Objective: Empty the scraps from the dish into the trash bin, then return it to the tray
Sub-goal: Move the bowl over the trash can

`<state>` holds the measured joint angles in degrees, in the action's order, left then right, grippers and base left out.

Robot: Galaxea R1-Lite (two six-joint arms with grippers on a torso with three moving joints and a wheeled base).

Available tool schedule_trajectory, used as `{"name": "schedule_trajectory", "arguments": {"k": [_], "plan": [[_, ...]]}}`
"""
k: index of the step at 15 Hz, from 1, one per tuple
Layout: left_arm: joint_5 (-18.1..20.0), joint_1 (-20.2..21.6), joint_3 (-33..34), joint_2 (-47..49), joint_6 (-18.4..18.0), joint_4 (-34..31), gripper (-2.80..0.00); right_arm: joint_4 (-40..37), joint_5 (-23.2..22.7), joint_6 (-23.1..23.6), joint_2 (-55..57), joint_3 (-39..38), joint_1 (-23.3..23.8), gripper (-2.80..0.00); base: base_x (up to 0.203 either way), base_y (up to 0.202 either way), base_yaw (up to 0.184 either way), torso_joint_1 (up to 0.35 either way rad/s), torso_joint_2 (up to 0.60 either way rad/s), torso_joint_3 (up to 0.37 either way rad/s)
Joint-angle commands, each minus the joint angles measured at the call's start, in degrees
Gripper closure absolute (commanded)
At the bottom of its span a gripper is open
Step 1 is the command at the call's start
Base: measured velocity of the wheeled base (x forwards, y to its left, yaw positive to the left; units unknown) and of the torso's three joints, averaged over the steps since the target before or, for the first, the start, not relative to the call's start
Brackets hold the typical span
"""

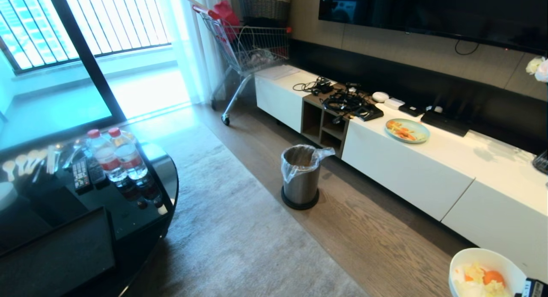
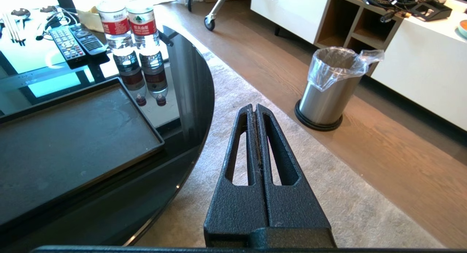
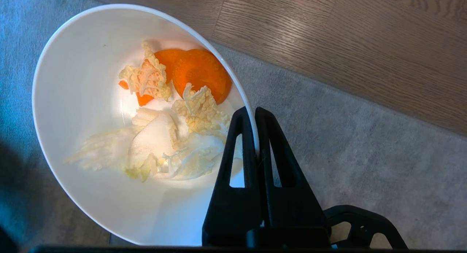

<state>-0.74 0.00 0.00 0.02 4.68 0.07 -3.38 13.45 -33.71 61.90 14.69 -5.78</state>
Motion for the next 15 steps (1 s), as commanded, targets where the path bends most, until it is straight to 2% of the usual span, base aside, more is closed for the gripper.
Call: {"name": "schedule_trajectory", "arguments": {"k": [1, 4, 15], "plan": [[-0.05, 0.0, 0.0, -0.02, 0.06, 0.01, 0.0, 0.12, 0.0, -0.22, -0.03, -0.01, -0.02, 0.0, 0.0, 0.0, 0.0, 0.0, 0.0, 0.0], [-0.05, 0.0, 0.0, -0.02, 0.06, 0.01, 0.0, 0.52, 0.0, -0.22, 0.06, -0.62, -0.02, 0.0, 0.047, 0.0, 0.002, 0.001, 0.0, 0.002], [-0.05, 0.0, 0.0, -0.02, 0.06, 0.01, 0.0, 0.64, 0.0, -0.22, 0.59, -0.54, -0.11, 0.0, 0.18, 0.0, 0.002, 0.002, 0.0, 0.001]]}}
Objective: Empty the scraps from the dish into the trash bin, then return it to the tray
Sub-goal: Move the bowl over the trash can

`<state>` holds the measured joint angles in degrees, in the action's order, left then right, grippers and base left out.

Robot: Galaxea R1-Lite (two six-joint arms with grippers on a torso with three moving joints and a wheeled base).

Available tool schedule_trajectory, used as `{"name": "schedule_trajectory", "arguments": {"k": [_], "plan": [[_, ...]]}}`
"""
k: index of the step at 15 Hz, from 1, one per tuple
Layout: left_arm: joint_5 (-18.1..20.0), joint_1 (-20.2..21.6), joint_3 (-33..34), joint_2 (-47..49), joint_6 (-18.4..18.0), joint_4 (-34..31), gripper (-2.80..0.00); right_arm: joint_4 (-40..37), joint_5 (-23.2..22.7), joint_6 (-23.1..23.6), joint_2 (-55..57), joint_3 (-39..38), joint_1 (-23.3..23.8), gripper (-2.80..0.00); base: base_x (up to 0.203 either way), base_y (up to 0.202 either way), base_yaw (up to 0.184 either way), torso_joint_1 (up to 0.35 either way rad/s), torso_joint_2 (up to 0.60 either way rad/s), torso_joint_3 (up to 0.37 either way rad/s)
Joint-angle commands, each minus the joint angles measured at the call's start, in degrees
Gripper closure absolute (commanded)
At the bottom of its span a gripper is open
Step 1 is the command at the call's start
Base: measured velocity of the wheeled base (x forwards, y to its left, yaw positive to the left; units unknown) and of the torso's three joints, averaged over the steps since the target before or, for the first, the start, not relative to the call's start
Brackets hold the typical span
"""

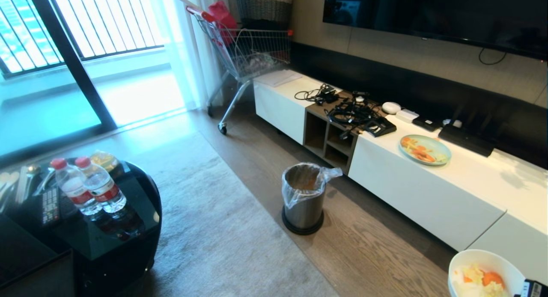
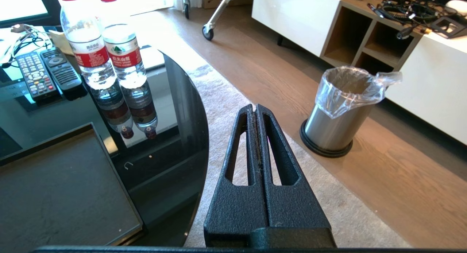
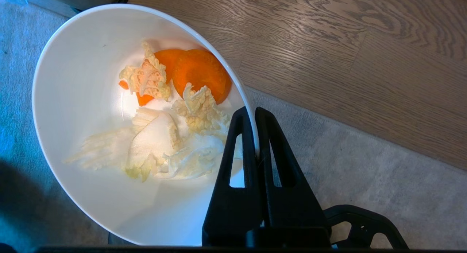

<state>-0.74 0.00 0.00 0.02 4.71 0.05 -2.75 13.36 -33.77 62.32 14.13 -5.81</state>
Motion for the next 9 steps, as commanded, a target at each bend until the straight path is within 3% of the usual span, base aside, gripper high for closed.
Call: {"name": "schedule_trajectory", "arguments": {"k": [1, 9], "plan": [[-0.05, 0.0, 0.0, -0.02, 0.04, 0.03, 0.0, 0.03, 0.1, -0.16, 0.17, 0.04, -0.07, 0.0, 0.0, 0.0, 0.0, 0.0, 0.0, 0.0], [-0.05, 0.0, 0.0, -0.02, 0.04, 0.03, 0.0, 0.03, 0.23, -0.16, 0.08, 0.29, -0.07, 0.0, 0.0, 0.0, 0.0, 0.0, 0.0, 0.0]]}}
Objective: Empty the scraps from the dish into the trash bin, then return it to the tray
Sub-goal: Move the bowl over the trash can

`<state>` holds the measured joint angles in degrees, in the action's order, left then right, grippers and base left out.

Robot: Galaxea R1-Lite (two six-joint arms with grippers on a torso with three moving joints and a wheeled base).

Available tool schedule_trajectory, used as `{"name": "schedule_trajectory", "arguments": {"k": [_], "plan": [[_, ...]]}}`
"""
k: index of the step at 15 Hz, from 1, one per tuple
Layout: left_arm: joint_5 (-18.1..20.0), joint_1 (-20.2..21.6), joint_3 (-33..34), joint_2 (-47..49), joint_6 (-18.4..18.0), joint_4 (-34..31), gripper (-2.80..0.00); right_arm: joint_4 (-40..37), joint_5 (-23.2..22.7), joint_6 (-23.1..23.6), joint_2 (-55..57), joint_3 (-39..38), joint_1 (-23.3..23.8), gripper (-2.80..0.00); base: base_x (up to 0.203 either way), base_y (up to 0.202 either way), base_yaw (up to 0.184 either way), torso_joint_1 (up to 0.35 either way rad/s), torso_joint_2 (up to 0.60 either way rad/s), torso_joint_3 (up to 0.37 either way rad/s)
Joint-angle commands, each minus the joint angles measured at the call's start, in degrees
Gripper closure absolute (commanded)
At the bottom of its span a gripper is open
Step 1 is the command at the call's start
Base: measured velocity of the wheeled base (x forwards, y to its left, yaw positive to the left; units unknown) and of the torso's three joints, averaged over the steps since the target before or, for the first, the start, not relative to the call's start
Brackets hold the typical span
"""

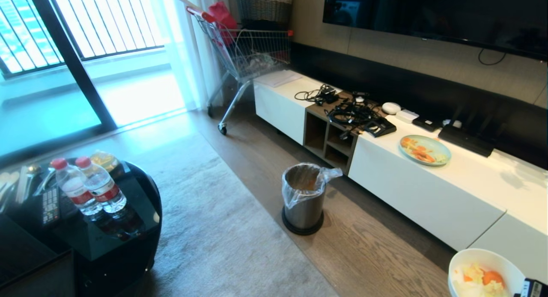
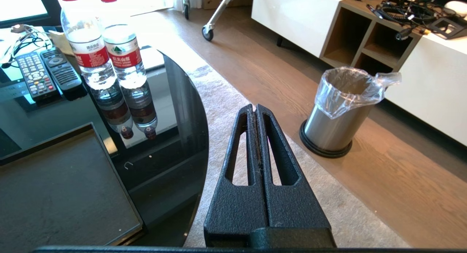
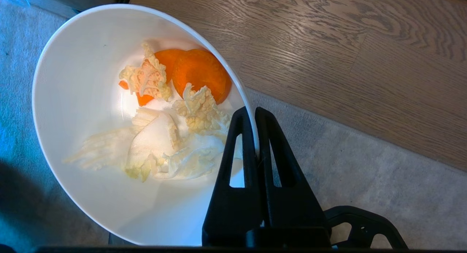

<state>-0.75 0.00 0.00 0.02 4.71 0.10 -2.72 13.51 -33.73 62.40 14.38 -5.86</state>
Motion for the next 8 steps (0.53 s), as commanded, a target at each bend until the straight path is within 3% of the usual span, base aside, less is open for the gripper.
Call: {"name": "schedule_trajectory", "arguments": {"k": [1, 8], "plan": [[-0.04, 0.0, 0.0, -0.02, 0.04, -0.01, 0.0, -0.01, 0.12, -0.2, 0.0, 0.03, -0.02, 0.0, 0.0, 0.0, 0.0, 0.0, 0.0, 0.0], [-0.04, 0.0, 0.0, -0.02, 0.04, -0.01, 0.0, -0.01, 0.12, -0.11, -0.18, 0.03, -0.02, 0.0, 0.0, 0.0, 0.0, 0.0, 0.0, 0.0]]}}
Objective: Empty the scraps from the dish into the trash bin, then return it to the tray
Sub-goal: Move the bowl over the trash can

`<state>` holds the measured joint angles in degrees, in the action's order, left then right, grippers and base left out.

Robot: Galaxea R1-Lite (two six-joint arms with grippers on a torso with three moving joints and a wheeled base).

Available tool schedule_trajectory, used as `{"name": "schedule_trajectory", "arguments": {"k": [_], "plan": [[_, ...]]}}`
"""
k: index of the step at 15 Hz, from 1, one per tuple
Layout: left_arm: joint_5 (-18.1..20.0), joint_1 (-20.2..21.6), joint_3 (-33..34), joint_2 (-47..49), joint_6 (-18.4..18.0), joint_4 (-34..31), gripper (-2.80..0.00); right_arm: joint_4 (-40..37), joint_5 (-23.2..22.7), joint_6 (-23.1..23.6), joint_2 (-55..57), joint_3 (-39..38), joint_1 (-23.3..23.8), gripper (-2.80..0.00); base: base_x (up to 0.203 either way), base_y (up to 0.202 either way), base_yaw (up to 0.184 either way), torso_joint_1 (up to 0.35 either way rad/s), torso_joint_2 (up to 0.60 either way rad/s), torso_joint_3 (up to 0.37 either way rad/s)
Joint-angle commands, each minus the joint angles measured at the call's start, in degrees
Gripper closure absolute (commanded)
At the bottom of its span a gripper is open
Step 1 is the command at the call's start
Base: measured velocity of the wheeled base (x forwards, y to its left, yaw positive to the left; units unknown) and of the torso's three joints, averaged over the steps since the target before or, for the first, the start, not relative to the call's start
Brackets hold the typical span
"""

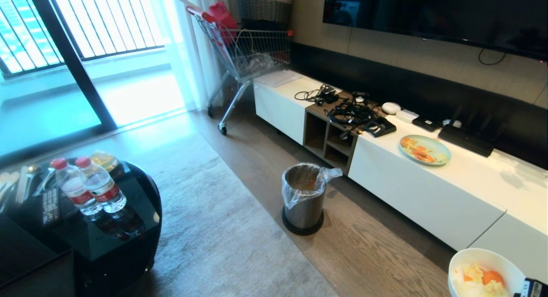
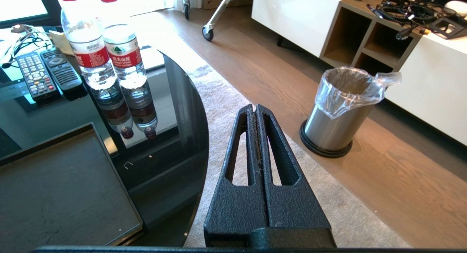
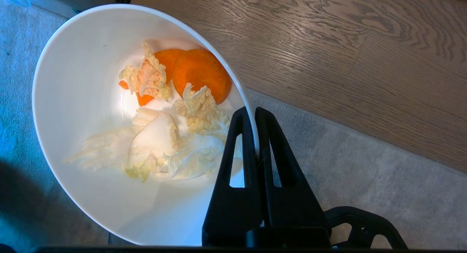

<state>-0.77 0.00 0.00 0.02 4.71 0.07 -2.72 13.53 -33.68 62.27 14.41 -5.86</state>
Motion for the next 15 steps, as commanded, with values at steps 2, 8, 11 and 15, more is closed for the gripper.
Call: {"name": "schedule_trajectory", "arguments": {"k": [2, 8, 11, 15], "plan": [[-0.02, 0.0, 0.0, -0.02, 0.04, 0.01, 0.0, -0.01, 0.09, -0.16, -0.04, 0.0, -0.02, 0.0, 0.0, 0.0, 0.0, 0.0, 0.0, 0.0], [-0.02, 0.0, 0.0, -0.02, 0.04, 0.01, 0.0, 0.08, 0.15, -0.1, -0.04, 0.16, -0.02, 0.0, 0.0, 0.0, 0.0, 0.002, 0.0, -0.147], [-0.02, 0.0, 0.0, -0.02, 0.04, 0.01, 0.0, 2.55, 0.11, 0.01, 0.04, 1.08, -0.02, 0.0, 0.0, 0.0, 0.0, 0.003, 0.0, -0.193], [-0.02, 0.0, 0.0, -0.02, 0.04, 0.01, 0.0, 2.19, -0.16, 0.3, 0.34, 6.91, -0.02, 0.0, 0.0, 0.0, 0.0, 0.003, 0.0, -0.196]]}}
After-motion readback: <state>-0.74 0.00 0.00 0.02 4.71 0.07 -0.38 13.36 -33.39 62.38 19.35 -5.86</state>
